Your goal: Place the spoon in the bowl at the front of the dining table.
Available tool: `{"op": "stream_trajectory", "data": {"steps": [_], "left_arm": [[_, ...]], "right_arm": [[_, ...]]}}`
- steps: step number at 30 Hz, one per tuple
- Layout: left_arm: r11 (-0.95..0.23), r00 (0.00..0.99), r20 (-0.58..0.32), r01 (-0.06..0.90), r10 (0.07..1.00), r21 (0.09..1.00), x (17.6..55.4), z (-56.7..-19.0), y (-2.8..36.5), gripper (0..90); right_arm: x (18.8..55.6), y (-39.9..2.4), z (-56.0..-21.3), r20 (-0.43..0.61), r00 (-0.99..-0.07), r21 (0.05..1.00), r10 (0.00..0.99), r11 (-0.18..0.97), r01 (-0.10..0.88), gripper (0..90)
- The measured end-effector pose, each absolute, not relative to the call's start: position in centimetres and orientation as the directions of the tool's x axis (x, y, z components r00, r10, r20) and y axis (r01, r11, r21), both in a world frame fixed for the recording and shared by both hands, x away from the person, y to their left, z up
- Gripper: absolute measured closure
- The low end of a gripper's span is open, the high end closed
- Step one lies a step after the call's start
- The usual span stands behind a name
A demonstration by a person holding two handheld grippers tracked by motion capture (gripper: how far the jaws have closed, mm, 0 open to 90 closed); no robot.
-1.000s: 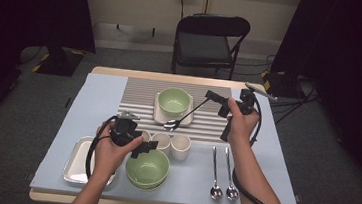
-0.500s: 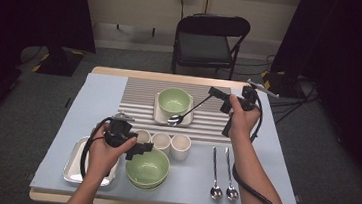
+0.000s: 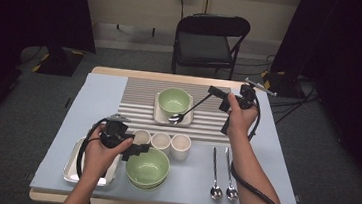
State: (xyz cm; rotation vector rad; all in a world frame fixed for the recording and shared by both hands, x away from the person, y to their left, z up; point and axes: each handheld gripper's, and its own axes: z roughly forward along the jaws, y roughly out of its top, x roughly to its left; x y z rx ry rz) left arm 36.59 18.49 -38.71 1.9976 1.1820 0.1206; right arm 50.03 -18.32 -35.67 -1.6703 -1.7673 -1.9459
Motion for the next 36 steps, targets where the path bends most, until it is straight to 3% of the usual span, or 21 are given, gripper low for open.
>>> {"op": "stream_trajectory", "data": {"steps": [36], "left_arm": [[-0.239, 0.552, -0.319, 0.714, 0.771, 0.658, 36.2, -39.2, 20.4, 24.8]], "right_arm": [[52.4, -17.8, -36.0, 0.656, -0.402, 0.720, 0.639, -0.370, 0.586, 90.0]]}}
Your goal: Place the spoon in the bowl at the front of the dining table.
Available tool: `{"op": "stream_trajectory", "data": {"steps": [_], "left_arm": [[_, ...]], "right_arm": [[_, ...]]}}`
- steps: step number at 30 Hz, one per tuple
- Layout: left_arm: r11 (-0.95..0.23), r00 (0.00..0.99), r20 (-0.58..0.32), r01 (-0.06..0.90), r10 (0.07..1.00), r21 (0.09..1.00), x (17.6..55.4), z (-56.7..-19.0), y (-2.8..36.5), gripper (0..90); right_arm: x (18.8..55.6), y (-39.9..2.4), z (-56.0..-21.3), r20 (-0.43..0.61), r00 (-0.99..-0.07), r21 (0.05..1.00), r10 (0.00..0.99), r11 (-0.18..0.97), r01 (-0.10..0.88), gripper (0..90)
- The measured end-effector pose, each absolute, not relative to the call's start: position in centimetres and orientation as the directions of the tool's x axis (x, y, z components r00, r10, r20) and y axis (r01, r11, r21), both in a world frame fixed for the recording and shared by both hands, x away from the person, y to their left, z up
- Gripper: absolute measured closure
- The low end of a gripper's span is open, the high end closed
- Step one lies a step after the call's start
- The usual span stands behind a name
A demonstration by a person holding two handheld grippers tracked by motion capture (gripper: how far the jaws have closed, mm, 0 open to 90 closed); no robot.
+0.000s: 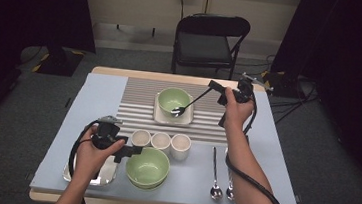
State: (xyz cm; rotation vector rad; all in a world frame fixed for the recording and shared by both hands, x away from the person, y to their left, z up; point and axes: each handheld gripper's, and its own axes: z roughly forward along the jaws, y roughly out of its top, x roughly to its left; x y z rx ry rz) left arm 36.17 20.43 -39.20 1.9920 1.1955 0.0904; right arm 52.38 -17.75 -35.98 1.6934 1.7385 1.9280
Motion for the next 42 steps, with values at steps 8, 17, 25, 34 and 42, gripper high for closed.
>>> {"op": "stream_trajectory", "data": {"steps": [8, 17, 25, 34, 42], "left_arm": [[-0.238, 0.555, -0.321, 0.711, 0.767, 0.662, 36.0, -39.0, 20.5, 24.8], [-0.240, 0.560, -0.324, 0.710, 0.763, 0.662, 36.0, -39.0, 20.6, 24.8], [-0.244, 0.561, -0.318, 0.708, 0.764, 0.663, 36.1, -39.0, 20.7, 24.8], [-0.257, 0.561, -0.300, 0.706, 0.771, 0.660, 36.1, -39.1, 20.8, 24.8], [-0.256, 0.571, -0.310, 0.702, 0.761, 0.665, 36.0, -38.9, 20.5, 24.8]], "right_arm": [[52.9, -17.7, -36.2, 0.655, -0.397, 0.722, 0.642, -0.379, 0.579, 90.0], [53.7, -18.0, -36.3, 0.659, -0.384, 0.720, 0.646, -0.397, 0.569, 90.0], [54.3, -18.0, -36.3, 0.665, -0.375, 0.717, 0.646, -0.411, 0.562, 90.0], [54.8, -18.0, -36.4, 0.660, -0.370, 0.722, 0.654, -0.415, 0.554, 90.0], [55.2, -18.5, -36.8, 0.663, -0.350, 0.718, 0.662, -0.431, 0.546, 90.0]]}}
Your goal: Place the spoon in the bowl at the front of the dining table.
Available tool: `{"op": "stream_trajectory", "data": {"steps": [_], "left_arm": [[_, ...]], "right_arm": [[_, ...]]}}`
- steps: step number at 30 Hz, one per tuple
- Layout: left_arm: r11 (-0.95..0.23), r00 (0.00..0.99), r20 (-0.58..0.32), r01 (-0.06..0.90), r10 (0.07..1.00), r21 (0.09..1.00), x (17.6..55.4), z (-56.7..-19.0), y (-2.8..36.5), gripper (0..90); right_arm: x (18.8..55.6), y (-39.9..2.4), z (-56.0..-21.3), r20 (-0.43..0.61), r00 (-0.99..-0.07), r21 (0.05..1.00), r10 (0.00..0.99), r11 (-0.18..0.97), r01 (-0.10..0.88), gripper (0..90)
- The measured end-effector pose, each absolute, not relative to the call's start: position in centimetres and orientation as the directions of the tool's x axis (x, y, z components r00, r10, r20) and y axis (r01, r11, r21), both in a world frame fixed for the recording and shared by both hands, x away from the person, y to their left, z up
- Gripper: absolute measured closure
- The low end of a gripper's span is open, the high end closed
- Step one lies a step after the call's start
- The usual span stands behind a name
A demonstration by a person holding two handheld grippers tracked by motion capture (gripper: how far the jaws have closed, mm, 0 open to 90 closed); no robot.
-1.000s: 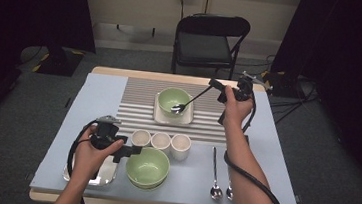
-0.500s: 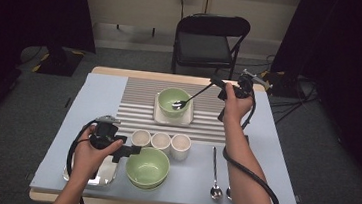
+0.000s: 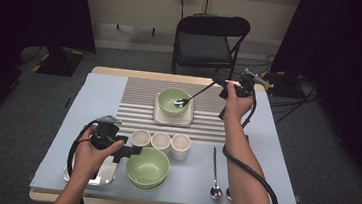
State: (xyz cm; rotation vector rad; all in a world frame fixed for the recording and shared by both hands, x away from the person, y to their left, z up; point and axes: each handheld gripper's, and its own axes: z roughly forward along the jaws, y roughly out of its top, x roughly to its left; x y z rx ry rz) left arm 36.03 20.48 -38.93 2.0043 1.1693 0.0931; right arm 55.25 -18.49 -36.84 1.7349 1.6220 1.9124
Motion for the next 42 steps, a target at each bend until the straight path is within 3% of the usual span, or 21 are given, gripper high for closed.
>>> {"op": "stream_trajectory", "data": {"steps": [42], "left_arm": [[-0.243, 0.566, -0.320, 0.703, 0.760, 0.668, 36.2, -39.1, 21.0, 24.6]], "right_arm": [[56.3, -16.8, -38.8, 0.636, -0.339, 0.732, 0.693, -0.404, 0.548, 90.0]]}}
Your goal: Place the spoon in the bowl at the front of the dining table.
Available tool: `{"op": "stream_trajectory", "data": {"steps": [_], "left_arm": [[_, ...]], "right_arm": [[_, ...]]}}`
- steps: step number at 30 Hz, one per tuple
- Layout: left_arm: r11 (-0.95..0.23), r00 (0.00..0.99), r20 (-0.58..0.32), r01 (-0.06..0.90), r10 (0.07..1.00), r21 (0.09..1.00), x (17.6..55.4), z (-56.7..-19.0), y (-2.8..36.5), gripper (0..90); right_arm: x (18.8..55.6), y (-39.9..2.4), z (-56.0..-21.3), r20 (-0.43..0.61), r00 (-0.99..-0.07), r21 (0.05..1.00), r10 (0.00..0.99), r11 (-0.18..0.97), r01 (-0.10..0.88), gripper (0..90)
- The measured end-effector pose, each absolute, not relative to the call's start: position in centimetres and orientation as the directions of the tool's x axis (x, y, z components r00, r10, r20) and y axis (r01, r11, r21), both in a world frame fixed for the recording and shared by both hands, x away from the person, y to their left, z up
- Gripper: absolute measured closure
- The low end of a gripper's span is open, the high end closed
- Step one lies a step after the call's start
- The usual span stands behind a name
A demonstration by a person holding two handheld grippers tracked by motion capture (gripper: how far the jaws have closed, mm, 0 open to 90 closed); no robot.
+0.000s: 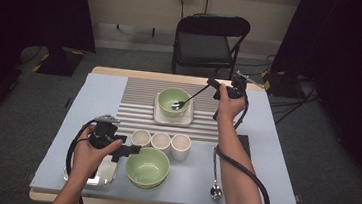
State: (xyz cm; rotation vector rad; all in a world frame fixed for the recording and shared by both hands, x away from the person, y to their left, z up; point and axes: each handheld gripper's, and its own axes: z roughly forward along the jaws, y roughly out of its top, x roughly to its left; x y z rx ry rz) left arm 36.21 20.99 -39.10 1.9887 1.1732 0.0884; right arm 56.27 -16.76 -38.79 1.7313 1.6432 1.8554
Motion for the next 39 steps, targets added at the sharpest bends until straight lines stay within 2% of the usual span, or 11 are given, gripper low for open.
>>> {"op": "stream_trajectory", "data": {"steps": [39], "left_arm": [[-0.247, 0.571, -0.319, 0.702, 0.757, 0.668, 36.1, -39.1, 21.0, 24.7]], "right_arm": [[55.7, -15.7, -39.6, 0.638, -0.347, 0.723, 0.687, -0.379, 0.578, 89.2]]}}
